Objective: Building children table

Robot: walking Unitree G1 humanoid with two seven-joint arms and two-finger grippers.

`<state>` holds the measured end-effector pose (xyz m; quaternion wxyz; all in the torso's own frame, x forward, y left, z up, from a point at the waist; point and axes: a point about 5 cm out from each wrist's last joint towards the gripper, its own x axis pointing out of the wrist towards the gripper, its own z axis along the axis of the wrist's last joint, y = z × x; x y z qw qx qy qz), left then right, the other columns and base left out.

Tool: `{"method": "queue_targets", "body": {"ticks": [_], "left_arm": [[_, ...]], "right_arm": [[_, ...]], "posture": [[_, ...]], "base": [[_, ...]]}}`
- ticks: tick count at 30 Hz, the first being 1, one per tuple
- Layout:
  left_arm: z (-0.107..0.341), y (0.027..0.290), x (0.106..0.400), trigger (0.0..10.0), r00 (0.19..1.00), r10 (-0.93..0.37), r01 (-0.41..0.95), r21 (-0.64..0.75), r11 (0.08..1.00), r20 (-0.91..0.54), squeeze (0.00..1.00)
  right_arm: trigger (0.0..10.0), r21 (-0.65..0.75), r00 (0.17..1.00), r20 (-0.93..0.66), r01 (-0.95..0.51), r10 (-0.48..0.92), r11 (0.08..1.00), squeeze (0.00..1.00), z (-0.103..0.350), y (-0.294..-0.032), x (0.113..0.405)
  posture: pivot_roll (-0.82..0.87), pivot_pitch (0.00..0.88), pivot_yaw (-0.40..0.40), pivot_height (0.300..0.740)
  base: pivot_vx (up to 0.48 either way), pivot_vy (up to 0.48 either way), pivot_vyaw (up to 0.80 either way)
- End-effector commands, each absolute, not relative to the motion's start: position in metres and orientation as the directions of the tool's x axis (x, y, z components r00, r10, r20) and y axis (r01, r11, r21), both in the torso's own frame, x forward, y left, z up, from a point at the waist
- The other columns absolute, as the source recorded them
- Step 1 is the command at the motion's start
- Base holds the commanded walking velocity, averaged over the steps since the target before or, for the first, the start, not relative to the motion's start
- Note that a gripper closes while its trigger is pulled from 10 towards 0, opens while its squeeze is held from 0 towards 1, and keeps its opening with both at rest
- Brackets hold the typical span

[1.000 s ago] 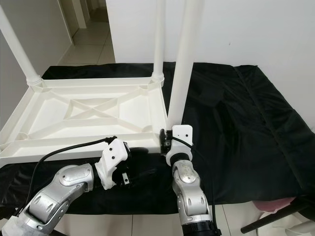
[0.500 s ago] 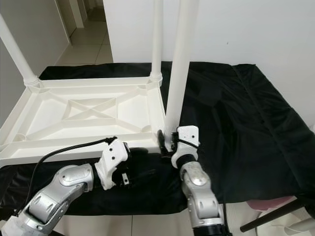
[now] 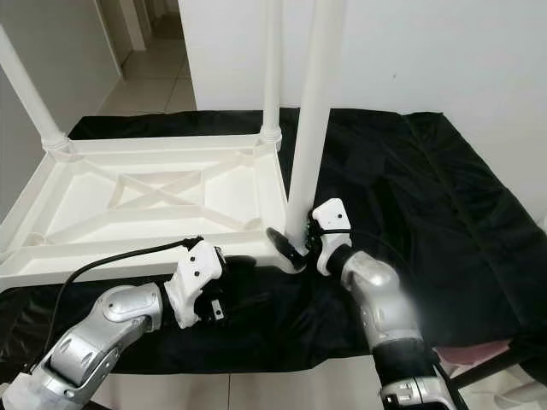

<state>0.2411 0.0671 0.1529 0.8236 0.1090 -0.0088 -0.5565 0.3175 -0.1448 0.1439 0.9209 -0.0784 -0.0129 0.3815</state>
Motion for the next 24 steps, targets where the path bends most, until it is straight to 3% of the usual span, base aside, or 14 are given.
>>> {"method": "queue_targets", "body": {"ticks": [1,2,3,4,14,15,20,21,22,24], "left_arm": [[0.152,0.069,0.242,10.0,0.360,-0.925,0.922,0.198,0.333,-0.121,0.00],[0.152,0.069,0.242,10.0,0.360,-0.925,0.922,0.198,0.333,-0.121,0.00],[0.153,0.068,0.242,10.0,0.361,-0.925,0.921,0.199,0.334,-0.120,0.00],[0.153,0.068,0.242,10.0,0.362,-0.924,0.921,0.200,0.335,-0.119,0.00],[0.153,0.068,0.242,10.0,0.363,-0.924,0.920,0.201,0.336,-0.118,0.00],[0.153,0.068,0.242,10.0,0.364,-0.924,0.920,0.202,0.337,-0.117,0.00],[0.153,0.068,0.241,10.0,0.368,-0.923,0.919,0.196,0.342,-0.113,0.00],[0.153,0.068,0.240,10.0,0.368,-0.923,0.919,0.194,0.343,-0.112,0.00],[0.153,0.068,0.240,10.0,0.368,-0.923,0.919,0.195,0.343,-0.113,0.00],[0.153,0.068,0.241,10.0,0.367,-0.923,0.920,0.195,0.341,-0.113,0.00]], "right_arm": [[10.0,-0.163,0.673,-0.061,-0.735,0.737,0.658,0.00,0.140,-0.144,0.319],[10.0,-0.163,0.673,-0.061,-0.735,0.737,0.658,0.00,0.140,-0.144,0.319],[9.0,-0.171,0.657,-0.078,-0.750,0.750,0.639,0.00,0.139,-0.143,0.322],[2.8,-0.178,0.646,-0.096,-0.760,0.757,0.625,0.00,0.137,-0.142,0.324],[2.8,-0.181,0.637,-0.108,-0.768,0.763,0.615,0.00,0.136,-0.142,0.326],[0.0,-0.179,0.630,-0.117,-0.774,0.768,0.608,0.00,0.135,-0.143,0.327],[0.0,-0.157,0.630,-0.129,-0.775,0.766,0.612,0.00,0.130,-0.150,0.326],[1.4,-0.143,0.638,-0.126,-0.770,0.760,0.622,0.00,0.128,-0.152,0.325],[10.0,-0.129,0.651,-0.111,-0.759,0.751,0.638,0.00,0.129,-0.154,0.324],[10.0,-0.115,0.663,-0.091,-0.748,0.743,0.653,0.00,0.130,-0.154,0.323]], "posture": [[-0.05,0.017,0.032,0.740],[-0.05,0.017,0.032,0.740],[-0.05,0.017,0.032,0.740],[-0.05,0.014,0.031,0.740],[-0.05,0.014,0.031,0.740],[-0.04,0.012,0.026,0.740],[-0.04,0.016,0.022,0.740],[-0.04,0.018,0.023,0.740],[-0.04,0.017,0.024,0.740],[-0.04,0.019,0.024,0.740]], "base": [[0.000,0.000,0.00],[0.000,0.000,0.00],[0.000,0.000,0.00],[0.000,0.000,0.00],[0.000,0.000,0.00],[0.000,0.000,0.00],[0.000,0.000,0.00],[0.000,0.000,0.00],[0.000,0.000,0.00],[0.000,0.000,0.00]]}}
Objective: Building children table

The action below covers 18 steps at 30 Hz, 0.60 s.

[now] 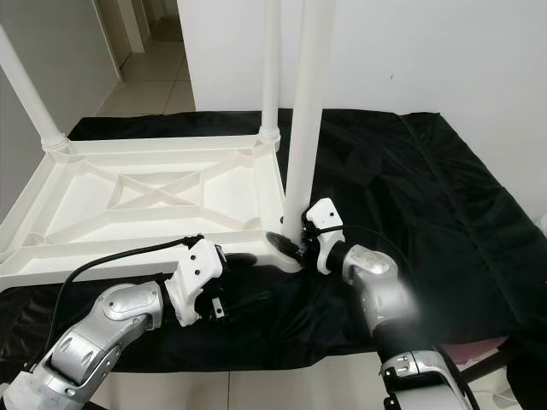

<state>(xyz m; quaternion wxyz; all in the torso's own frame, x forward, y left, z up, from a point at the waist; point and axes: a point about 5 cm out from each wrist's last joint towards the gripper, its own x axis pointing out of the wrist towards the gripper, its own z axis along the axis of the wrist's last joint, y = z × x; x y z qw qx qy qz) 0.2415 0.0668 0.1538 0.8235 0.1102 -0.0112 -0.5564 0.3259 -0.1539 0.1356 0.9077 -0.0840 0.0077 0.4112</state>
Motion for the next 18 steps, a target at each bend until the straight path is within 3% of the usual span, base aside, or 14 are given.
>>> {"method": "queue_targets", "body": {"ticks": [1,6,15,18], "left_arm": [[0.1530,0.0683,0.2412,10.0,0.366,-0.924,0.920,0.196,0.340,-0.114,0.00],[0.1529,0.0683,0.2416,10.0,0.365,-0.924,0.920,0.196,0.339,-0.114,0.00],[0.1519,0.0673,0.2416,10.0,0.357,-0.927,0.923,0.196,0.331,-0.116,0.00],[0.1517,0.0673,0.2414,10.0,0.358,-0.927,0.923,0.196,0.331,-0.116,0.00]], "right_arm": [[10.0,-0.105,0.671,-0.073,-0.740,0.737,0.664,0.00,0.1315,-0.1531,0.3222],[10.0,-0.093,0.688,-0.052,-0.725,0.724,0.682,0.00,0.1325,-0.1513,0.3199],[10.0,-0.127,0.818,-0.057,-0.574,0.572,0.809,0.00,0.1277,-0.1479,0.3180],[10.0,-0.137,0.825,-0.064,-0.564,0.561,0.814,0.00,0.1274,-0.1474,0.3176]], "posture": [[-0.05,0.019,0.026,0.740],[-0.05,0.019,0.028,0.740],[-0.06,0.019,0.028,0.740],[-0.06,0.019,0.028,0.740]], "base": [[0.000,0.000,0.00],[0.000,0.000,0.00],[0.000,0.000,0.00],[0.000,0.000,0.00]]}}
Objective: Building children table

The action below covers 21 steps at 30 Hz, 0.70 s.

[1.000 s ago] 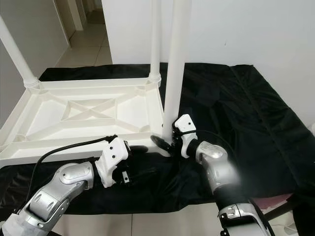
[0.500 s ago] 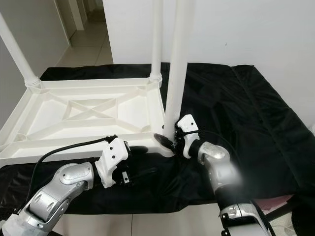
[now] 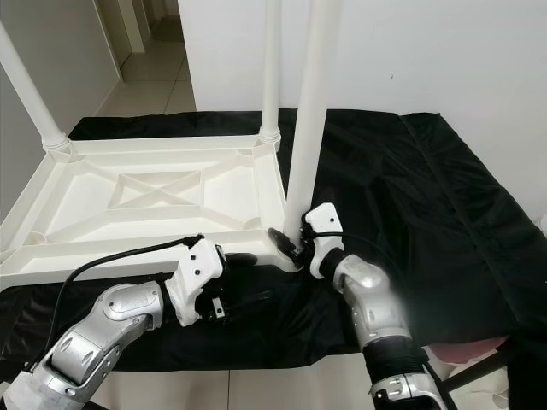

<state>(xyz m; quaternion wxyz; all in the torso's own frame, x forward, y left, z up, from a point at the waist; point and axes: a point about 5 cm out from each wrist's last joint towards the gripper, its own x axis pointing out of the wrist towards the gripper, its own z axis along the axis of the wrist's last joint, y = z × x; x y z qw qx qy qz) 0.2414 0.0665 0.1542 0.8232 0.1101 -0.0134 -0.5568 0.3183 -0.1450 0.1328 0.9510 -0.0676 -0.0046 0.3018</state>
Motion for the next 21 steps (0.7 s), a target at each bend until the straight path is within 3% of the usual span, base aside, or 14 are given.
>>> {"method": "queue_targets", "body": {"ticks": [1,5,7,10,13,19,20,21], "left_arm": [[0.151,0.067,0.241,10.0,0.359,-0.926,0.923,0.195,0.333,-0.116,0.00],[0.151,0.067,0.241,10.0,0.361,-0.925,0.922,0.193,0.336,-0.116,0.00],[0.150,0.068,0.239,10.0,0.368,-0.923,0.920,0.188,0.343,-0.116,0.00],[0.150,0.068,0.239,10.0,0.368,-0.923,0.920,0.188,0.343,-0.116,0.00],[0.149,0.071,0.238,10.0,0.402,-0.909,0.909,0.166,0.382,-0.106,0.00],[0.151,0.072,0.242,10.0,0.452,-0.888,0.887,0.142,0.439,-0.081,0.00],[0.152,0.072,0.243,10.0,0.468,-0.881,0.880,0.135,0.456,-0.073,0.00],[0.153,0.072,0.244,10.0,0.478,-0.876,0.874,0.130,0.467,-0.067,0.00]], "right_arm": [[10.0,-0.121,0.848,-0.063,-0.530,0.526,0.840,0.00,0.128,-0.146,0.317],[10.0,-0.107,0.878,-0.064,-0.478,0.474,0.872,0.00,0.128,-0.143,0.316],[10.0,-0.066,0.929,-0.065,-0.368,0.364,0.927,0.00,0.126,-0.134,0.310],[10.0,-0.066,0.929,-0.065,-0.368,0.364,0.927,0.00,0.126,-0.134,0.310],[10.0,0.035,0.982,-0.033,-0.185,0.186,0.982,0.00,0.121,-0.108,0.300],[10.0,0.106,0.990,0.012,-0.141,0.140,0.984,0.00,0.127,-0.091,0.298],[10.0,0.117,0.989,0.030,-0.150,0.147,0.982,0.34,0.131,-0.090,0.297],[10.0,0.123,0.987,0.042,-0.157,0.153,0.980,0.34,0.133,-0.089,0.297]], "posture": [[-0.06,0.019,0.027,0.740],[-0.05,0.020,0.022,0.740],[-0.05,0.020,0.016,0.740],[-0.05,0.020,0.016,0.740],[-0.04,0.013,0.009,0.740],[-0.05,0.011,0.014,0.740],[-0.05,0.008,0.015,0.740],[-0.05,0.008,0.015,0.740]], "base": [[0.000,0.000,0.00],[0.000,0.000,0.00],[0.000,0.000,0.00],[0.000,0.000,0.00],[0.000,0.000,0.00],[0.000,0.000,0.00],[0.000,0.000,0.00],[0.000,0.000,0.00]]}}
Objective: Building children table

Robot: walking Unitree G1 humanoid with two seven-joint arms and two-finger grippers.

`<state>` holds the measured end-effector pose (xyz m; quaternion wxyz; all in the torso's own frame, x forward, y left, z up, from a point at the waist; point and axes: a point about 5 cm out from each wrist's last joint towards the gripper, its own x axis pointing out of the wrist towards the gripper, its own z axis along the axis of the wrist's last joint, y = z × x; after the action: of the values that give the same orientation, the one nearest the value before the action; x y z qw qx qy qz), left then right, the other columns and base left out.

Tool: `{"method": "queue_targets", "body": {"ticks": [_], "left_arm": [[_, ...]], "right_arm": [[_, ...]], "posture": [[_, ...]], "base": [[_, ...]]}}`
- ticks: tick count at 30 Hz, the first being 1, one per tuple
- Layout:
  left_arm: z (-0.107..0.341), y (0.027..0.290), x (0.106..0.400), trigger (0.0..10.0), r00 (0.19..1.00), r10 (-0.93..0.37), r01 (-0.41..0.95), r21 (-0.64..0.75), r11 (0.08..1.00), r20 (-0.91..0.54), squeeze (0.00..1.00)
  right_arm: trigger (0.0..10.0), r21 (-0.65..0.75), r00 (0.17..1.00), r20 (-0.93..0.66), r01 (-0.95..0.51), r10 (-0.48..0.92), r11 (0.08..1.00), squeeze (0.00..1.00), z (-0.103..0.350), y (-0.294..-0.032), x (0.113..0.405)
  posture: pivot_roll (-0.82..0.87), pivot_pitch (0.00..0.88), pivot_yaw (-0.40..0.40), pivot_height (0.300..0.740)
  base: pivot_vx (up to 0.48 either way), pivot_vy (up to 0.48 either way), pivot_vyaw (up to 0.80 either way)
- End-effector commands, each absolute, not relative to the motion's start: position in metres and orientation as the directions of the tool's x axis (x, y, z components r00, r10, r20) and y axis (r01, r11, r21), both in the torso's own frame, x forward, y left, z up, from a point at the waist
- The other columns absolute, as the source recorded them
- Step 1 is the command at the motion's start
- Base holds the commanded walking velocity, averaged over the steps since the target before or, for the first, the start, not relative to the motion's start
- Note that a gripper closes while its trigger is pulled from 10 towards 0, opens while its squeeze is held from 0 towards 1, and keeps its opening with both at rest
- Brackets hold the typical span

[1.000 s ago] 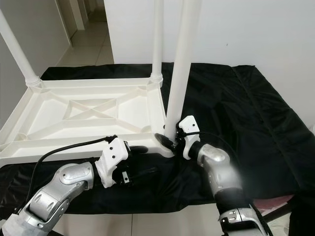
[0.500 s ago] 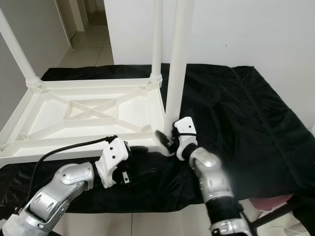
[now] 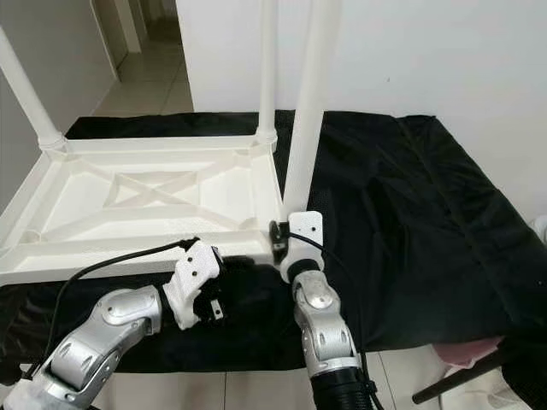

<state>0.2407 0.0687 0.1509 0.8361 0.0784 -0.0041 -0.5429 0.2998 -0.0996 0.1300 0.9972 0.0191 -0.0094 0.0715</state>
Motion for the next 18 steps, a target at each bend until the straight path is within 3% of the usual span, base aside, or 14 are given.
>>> {"method": "queue_targets", "body": {"ticks": [1,2,12,13,18], "left_arm": [[0.153,0.072,0.244,10.0,0.478,-0.876,0.874,0.130,0.467,-0.067,0.00],[0.154,0.072,0.246,10.0,0.494,-0.867,0.866,0.129,0.484,-0.063,0.00],[0.156,0.072,0.247,10.0,0.533,-0.845,0.842,0.131,0.524,-0.050,0.00],[0.156,0.072,0.247,10.0,0.534,-0.844,0.841,0.127,0.525,-0.046,0.00],[0.154,0.076,0.249,10.0,0.550,-0.834,0.828,0.156,0.539,-0.038,0.00]], "right_arm": [[10.0,0.123,0.987,0.042,-0.157,0.153,0.980,0.34,0.133,-0.089,0.297],[10.0,0.126,0.985,0.055,-0.168,0.163,0.978,1.00,0.135,-0.090,0.296],[10.0,0.050,0.982,0.109,-0.162,0.156,0.986,1.00,0.138,-0.108,0.285],[10.0,0.040,0.980,0.121,-0.163,0.157,0.986,0.00,0.138,-0.111,0.282],[10.0,0.023,0.973,0.140,-0.187,0.182,0.982,0.00,0.131,-0.123,0.266]], "posture": [[-0.05,0.008,0.015,0.740],[-0.05,0.007,0.015,0.740],[-0.05,0.000,0.011,0.740],[-0.06,0.000,0.011,0.740],[-0.07,0.000,0.020,0.740]], "base": [[0.000,0.000,0.00],[0.000,0.000,0.00],[0.000,0.000,0.00],[0.000,0.000,0.00],[0.000,0.000,0.00]]}}
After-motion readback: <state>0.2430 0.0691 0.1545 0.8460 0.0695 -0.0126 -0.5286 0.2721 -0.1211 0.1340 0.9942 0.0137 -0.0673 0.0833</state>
